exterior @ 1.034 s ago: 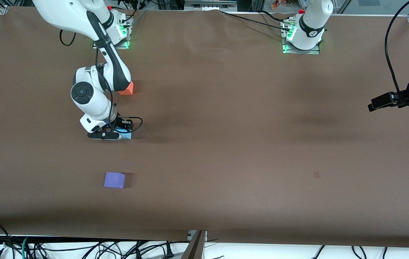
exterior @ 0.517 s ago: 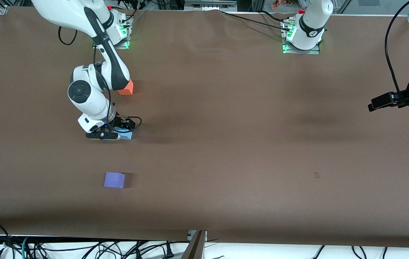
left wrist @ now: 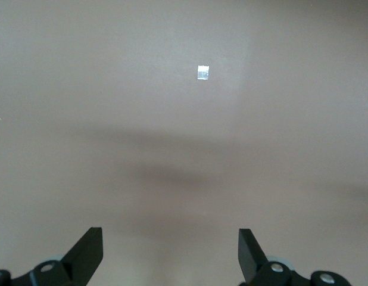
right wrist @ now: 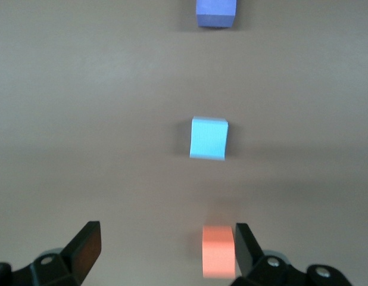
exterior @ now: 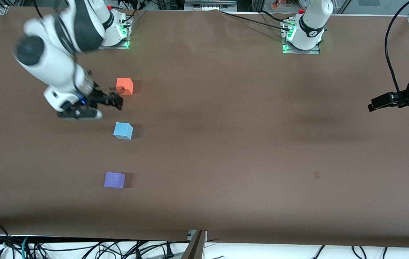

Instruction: Place blue block between orange and purple blocks

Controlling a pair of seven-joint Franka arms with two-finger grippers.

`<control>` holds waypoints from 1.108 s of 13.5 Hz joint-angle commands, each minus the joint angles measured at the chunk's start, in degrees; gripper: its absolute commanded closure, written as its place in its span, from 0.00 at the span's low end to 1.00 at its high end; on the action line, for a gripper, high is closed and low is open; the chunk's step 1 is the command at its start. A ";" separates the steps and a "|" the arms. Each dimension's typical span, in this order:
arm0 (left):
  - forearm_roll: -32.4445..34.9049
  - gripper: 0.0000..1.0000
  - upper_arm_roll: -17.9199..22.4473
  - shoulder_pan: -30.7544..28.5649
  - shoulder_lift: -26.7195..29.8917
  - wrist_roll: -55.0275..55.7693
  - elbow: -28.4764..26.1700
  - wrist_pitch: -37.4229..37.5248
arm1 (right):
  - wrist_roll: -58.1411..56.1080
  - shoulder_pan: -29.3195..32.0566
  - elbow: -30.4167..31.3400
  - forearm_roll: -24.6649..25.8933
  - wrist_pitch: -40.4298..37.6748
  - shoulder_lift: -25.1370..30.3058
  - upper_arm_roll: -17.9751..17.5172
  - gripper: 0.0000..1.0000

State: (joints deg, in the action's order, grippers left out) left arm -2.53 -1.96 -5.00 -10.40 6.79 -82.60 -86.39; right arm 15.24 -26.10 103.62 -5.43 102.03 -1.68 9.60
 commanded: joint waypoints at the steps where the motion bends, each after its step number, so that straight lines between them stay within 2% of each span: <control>1: -0.02 0.00 -0.15 -0.27 -1.02 -1.08 2.09 1.49 | -0.65 0.17 -13.50 -0.11 -15.41 -2.27 0.24 0.01; 3: -0.11 0.00 -0.15 -0.27 -1.02 -1.25 2.09 1.49 | -0.65 0.25 -15.38 -0.11 -19.92 -1.05 1.03 0.01; 6: -0.02 0.00 -0.15 -0.18 -1.11 -1.08 2.18 1.49 | -4.25 1.04 -9.42 0.24 -16.17 4.04 2.00 0.01; 7: -0.02 0.00 -0.15 -0.18 -1.11 -1.08 2.09 1.49 | -5.56 3.40 -8.62 0.33 -15.46 4.40 1.13 0.01; 10: -0.02 0.00 -0.15 -0.18 -1.11 -1.25 2.18 1.49 | -10.75 11.39 -9.05 2.69 -12.65 3.53 -4.66 0.01; 12: -0.02 0.00 -0.15 -0.18 -1.11 -1.25 2.18 1.49 | -10.42 11.86 -9.57 4.89 -11.76 2.83 -5.12 0.01; 15: -0.02 0.00 -0.15 -0.18 -1.11 -1.25 2.09 1.49 | -10.32 11.95 -11.77 4.99 -12.03 1.16 -4.85 0.01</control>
